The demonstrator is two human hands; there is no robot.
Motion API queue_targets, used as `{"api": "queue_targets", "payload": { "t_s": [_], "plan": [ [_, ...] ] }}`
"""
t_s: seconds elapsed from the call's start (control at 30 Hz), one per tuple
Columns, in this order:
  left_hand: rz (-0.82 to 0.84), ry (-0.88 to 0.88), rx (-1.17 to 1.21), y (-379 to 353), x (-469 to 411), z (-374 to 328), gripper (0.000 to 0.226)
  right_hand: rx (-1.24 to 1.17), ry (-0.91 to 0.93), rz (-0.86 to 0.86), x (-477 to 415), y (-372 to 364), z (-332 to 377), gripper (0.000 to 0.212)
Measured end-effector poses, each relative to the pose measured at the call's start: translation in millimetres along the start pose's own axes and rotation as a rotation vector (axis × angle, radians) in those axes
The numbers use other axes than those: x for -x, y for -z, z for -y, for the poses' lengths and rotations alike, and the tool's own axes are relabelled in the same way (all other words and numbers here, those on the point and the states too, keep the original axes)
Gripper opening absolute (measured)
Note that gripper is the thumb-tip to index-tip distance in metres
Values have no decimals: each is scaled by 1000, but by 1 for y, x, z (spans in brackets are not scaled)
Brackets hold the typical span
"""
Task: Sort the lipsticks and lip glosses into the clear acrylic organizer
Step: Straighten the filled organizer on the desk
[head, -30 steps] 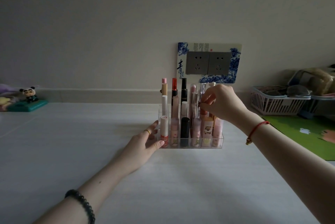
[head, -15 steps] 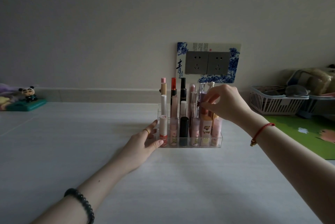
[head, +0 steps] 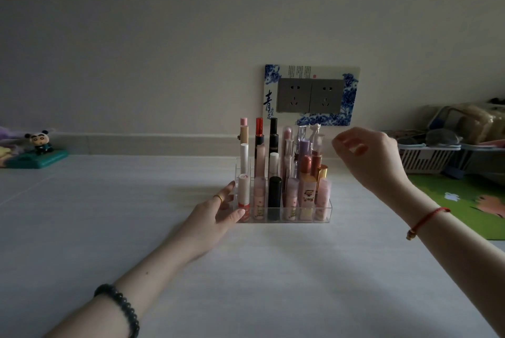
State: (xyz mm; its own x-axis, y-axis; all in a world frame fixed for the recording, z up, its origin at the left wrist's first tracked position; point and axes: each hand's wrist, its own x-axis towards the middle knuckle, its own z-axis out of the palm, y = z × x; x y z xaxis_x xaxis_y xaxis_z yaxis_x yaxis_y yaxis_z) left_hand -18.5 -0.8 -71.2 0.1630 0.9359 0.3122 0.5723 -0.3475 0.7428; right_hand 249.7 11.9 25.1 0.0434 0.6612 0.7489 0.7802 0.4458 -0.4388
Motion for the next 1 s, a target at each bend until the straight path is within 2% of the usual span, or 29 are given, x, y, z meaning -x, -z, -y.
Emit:
{"api": "queue_targets", "payload": {
  "t_s": [0.1, 0.23, 0.37, 0.5, 0.8, 1.0],
  "plan": [
    [-9, 9, 25, 0, 0, -1, 57, -115, -114, 5, 20, -7, -16, 20],
    [-94, -13, 56, -2, 0, -3, 52, -300, -242, 184, 54, -20, -31, 32],
    [-198, -55, -4, -1, 1, -3, 51, -356, -237, 249, 67, -28, -33, 36],
    [-342, -141, -91, -1, 1, -5, 37, -371, -212, 262, 71, -31, -29, 38],
    [-371, -195, -166, -1, -1, -8, 17, -311, -217, 243, 70, -34, -28, 21],
    [-369, -212, -178, -2, -5, -6, 11, -303, -229, 227, 69, -34, -27, 20]
  ]
}}
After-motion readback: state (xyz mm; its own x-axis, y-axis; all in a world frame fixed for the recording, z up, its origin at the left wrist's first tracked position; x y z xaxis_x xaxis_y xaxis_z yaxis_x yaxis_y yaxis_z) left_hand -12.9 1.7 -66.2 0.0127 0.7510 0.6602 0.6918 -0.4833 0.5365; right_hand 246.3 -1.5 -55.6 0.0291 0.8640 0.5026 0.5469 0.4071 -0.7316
